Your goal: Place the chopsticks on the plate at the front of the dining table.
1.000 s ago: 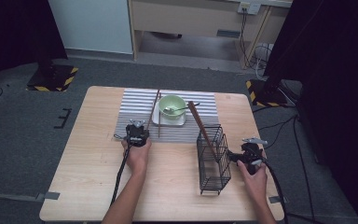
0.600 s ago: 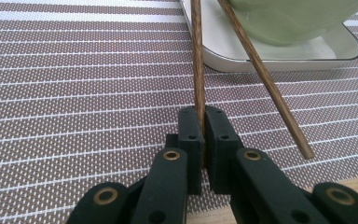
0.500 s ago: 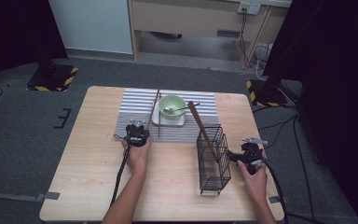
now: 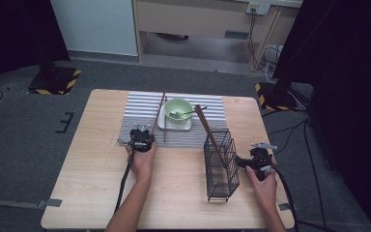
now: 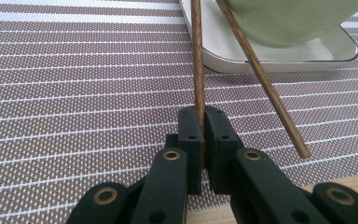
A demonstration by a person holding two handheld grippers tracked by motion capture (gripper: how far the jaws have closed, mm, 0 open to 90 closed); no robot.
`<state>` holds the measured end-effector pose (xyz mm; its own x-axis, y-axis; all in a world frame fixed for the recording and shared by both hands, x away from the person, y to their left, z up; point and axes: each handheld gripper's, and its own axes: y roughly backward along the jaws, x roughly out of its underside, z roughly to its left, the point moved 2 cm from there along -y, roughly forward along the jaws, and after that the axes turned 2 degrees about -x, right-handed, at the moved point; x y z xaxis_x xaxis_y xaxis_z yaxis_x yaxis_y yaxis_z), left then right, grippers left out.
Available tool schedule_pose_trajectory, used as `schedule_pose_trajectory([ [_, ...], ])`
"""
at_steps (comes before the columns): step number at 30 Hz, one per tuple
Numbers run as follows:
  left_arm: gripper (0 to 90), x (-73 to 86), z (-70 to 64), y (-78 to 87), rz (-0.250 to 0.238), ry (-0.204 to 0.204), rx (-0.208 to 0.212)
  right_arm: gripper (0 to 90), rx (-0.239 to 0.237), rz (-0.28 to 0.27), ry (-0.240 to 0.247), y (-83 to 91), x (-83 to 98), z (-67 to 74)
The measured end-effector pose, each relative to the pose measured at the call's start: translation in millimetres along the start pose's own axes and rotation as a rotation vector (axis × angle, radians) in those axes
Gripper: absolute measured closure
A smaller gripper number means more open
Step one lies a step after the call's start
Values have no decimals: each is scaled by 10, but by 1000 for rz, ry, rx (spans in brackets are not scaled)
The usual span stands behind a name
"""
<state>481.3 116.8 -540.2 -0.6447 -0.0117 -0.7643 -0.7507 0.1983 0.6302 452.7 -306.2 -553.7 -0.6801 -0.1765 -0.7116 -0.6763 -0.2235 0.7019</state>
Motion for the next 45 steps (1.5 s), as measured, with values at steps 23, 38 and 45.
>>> schedule_pose_trajectory([
  [23,855,-14,0,24,-9,-5,1,23,0,0,0,-1,-1,-1],
  [38,852,-25,7,11,14,15,-10,23,-1,1,-1,-2,-2,-1],
  [45,848,-30,-22,16,16,15,-12,23,-1,1,-1,-2,-2,-1],
])
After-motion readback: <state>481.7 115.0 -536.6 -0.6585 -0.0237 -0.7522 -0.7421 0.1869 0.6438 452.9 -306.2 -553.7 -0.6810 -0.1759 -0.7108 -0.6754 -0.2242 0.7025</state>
